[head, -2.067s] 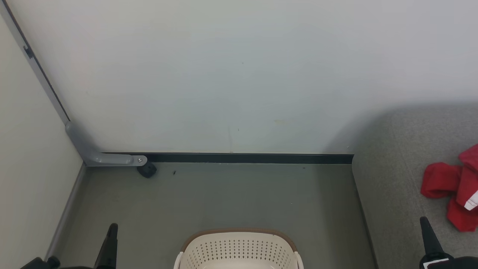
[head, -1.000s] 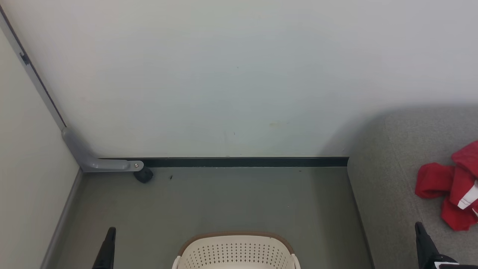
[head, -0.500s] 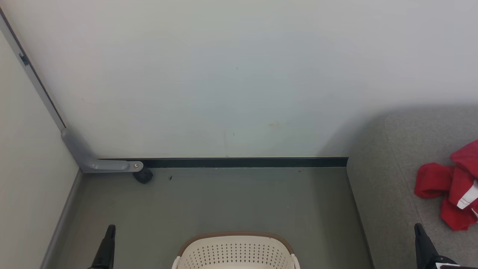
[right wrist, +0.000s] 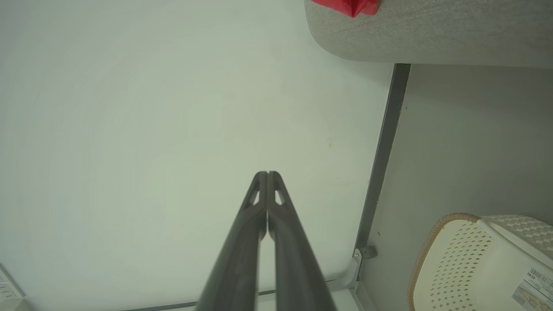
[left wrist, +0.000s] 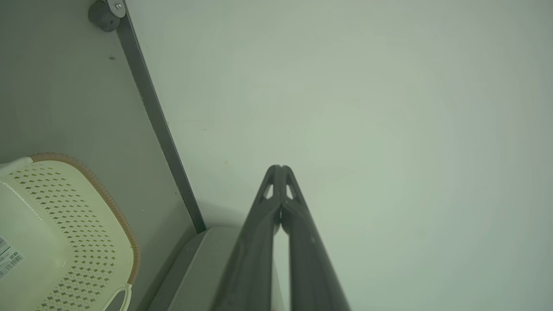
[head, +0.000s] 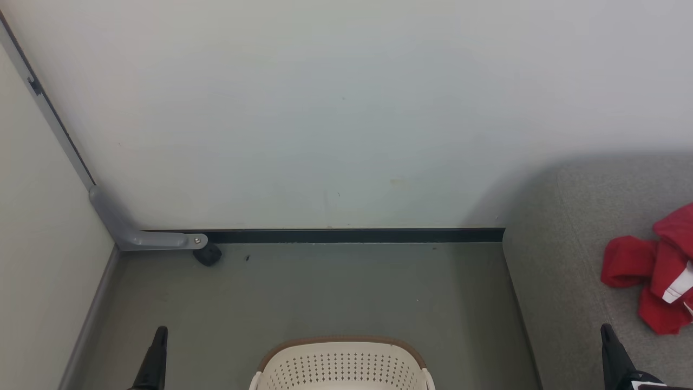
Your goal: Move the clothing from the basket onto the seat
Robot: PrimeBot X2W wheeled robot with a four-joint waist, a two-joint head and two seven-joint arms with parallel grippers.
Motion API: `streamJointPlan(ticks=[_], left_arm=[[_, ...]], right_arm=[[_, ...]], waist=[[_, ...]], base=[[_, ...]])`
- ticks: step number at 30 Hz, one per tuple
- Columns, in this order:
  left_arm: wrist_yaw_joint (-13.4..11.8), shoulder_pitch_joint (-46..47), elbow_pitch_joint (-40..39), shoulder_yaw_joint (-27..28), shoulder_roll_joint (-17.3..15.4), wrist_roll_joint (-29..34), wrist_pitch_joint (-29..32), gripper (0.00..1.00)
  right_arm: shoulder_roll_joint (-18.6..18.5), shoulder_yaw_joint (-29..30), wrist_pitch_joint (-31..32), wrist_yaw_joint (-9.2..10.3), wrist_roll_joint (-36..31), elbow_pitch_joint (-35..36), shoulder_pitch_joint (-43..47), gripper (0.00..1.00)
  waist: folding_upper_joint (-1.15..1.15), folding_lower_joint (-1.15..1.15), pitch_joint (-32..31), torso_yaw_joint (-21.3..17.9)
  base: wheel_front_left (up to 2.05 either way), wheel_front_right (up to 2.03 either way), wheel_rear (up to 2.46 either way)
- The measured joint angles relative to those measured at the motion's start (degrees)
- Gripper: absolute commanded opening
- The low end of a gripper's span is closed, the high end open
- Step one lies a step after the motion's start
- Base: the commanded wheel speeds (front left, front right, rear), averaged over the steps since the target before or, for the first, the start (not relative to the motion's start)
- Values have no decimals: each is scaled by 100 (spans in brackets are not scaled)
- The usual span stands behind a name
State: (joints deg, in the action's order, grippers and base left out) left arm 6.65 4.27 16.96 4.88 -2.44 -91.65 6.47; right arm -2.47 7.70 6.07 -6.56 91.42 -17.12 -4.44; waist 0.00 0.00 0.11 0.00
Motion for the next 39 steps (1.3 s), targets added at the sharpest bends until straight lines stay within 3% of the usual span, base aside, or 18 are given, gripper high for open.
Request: streamJointPlan(ticks=[39], left_arm=[[40,0,10,0,1,-4,0,0]], right_arm=[[1,0,0,-1,0,-5,-1,0]], waist=[[0,0,-1,0]], base=[[0,0,0]])
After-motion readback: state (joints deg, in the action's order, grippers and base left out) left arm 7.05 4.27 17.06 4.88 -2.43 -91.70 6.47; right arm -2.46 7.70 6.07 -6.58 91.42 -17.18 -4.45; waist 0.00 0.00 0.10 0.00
